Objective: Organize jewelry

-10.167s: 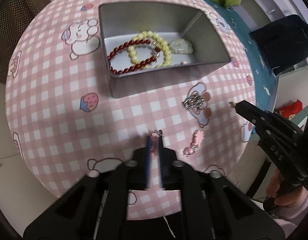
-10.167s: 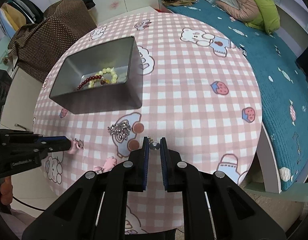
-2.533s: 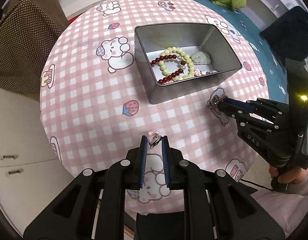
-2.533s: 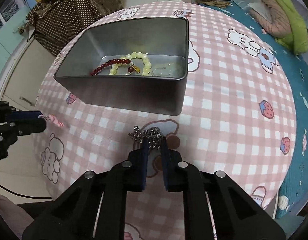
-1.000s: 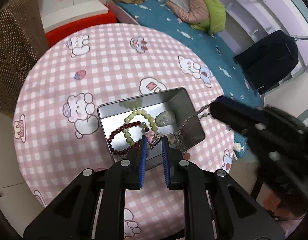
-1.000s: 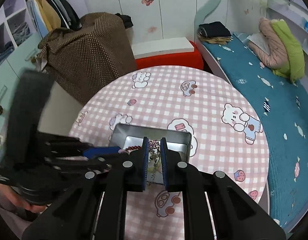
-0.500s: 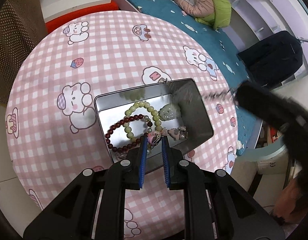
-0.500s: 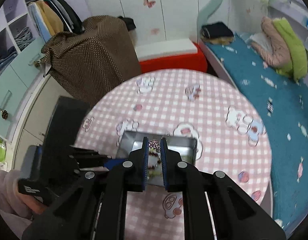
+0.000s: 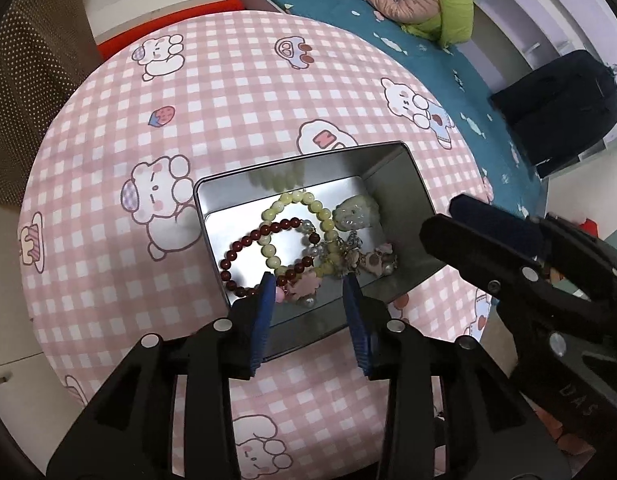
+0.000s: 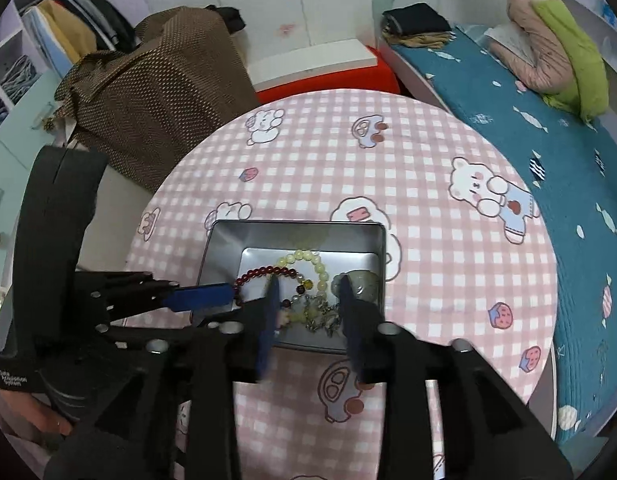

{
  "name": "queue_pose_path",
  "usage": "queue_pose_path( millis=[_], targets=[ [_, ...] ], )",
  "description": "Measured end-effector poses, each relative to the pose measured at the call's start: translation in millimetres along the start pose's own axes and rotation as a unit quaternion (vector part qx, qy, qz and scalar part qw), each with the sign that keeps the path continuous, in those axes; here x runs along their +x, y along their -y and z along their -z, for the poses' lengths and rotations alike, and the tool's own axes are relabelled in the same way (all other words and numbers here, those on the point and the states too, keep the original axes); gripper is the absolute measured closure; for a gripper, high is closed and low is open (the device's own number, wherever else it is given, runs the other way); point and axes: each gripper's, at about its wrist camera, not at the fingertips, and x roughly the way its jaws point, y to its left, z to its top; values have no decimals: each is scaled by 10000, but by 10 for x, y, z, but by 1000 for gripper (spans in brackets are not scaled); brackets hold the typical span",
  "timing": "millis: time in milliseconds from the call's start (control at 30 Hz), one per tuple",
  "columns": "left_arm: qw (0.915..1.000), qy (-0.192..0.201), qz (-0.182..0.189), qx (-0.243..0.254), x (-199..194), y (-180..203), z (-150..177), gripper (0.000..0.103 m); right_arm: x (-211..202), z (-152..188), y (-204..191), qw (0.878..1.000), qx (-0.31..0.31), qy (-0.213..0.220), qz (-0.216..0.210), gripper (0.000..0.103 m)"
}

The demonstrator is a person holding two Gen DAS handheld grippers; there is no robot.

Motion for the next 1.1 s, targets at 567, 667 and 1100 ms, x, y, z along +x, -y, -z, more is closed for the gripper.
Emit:
queue_pose_path(
  millis=[567,667,1100],
  targets=[
    [9989,399,-205,128,-511,112,250,56,-513,238,-84,9966,401,448,570,49],
    [9973,626,-336,194,-710,188,316,56,-677,257,-142,9953,361,661,612,43],
    [9676,2347,-927,58,-1950,890,822,49,-1978,453,-231,9730,-244,2243,482,23]
  ],
)
